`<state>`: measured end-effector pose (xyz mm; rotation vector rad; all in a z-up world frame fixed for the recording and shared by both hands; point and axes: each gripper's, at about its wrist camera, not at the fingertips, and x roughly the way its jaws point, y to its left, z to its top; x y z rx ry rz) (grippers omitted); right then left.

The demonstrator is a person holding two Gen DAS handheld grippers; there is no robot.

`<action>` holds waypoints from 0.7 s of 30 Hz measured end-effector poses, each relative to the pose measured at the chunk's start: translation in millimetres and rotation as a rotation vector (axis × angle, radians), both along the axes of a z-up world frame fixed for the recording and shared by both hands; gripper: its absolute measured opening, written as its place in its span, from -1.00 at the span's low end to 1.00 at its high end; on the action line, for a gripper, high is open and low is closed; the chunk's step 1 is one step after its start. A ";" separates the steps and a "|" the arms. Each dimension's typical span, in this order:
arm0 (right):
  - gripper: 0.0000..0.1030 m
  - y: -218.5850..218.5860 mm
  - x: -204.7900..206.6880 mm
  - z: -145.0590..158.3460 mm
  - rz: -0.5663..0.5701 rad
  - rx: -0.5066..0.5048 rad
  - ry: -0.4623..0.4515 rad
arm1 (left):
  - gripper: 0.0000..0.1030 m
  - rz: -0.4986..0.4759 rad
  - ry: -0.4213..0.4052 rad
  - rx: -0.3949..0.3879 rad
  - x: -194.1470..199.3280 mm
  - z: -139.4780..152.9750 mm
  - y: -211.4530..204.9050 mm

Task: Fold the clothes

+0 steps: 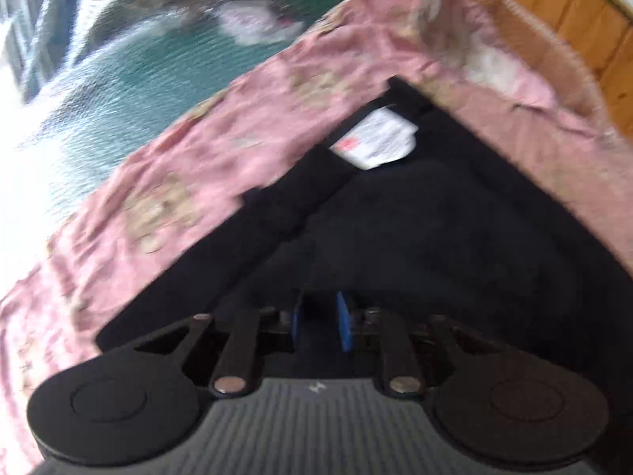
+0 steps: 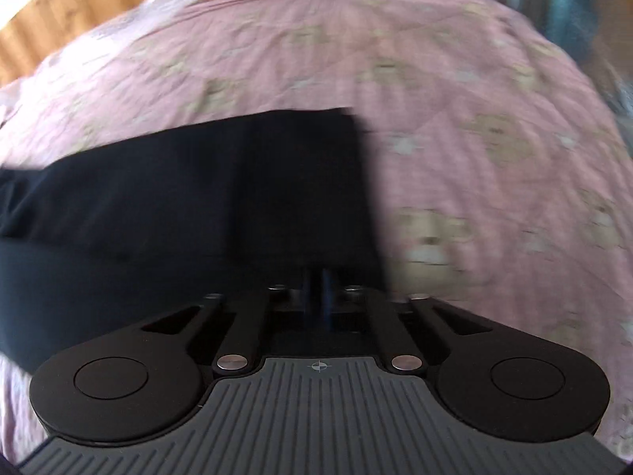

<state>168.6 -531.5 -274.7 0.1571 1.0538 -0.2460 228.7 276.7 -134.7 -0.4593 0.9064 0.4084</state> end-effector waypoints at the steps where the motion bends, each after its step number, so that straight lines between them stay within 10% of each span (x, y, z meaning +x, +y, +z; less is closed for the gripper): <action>1: -0.89 -2.1 1.5 -1.0 -0.014 -0.105 0.043 | -0.68 -0.006 0.013 0.014 -4.9 -2.6 1.4; 6: -0.68 -5.7 3.1 15.0 -0.057 -0.274 0.083 | -0.62 -0.038 0.077 0.083 -29.6 -15.4 8.5; 10: -0.58 64.0 29.7 57.5 0.144 -0.191 -0.078 | -0.19 -0.292 -0.003 0.057 6.5 -2.1 -13.9; 16: 0.17 243.6 114.4 97.4 0.600 0.012 -0.217 | -0.24 -0.415 0.100 0.058 25.2 -36.3 -24.3; 21: 0.15 349.1 177.3 66.0 0.856 0.052 -0.151 | -0.70 -0.333 0.189 0.123 1.5 -60.9 17.5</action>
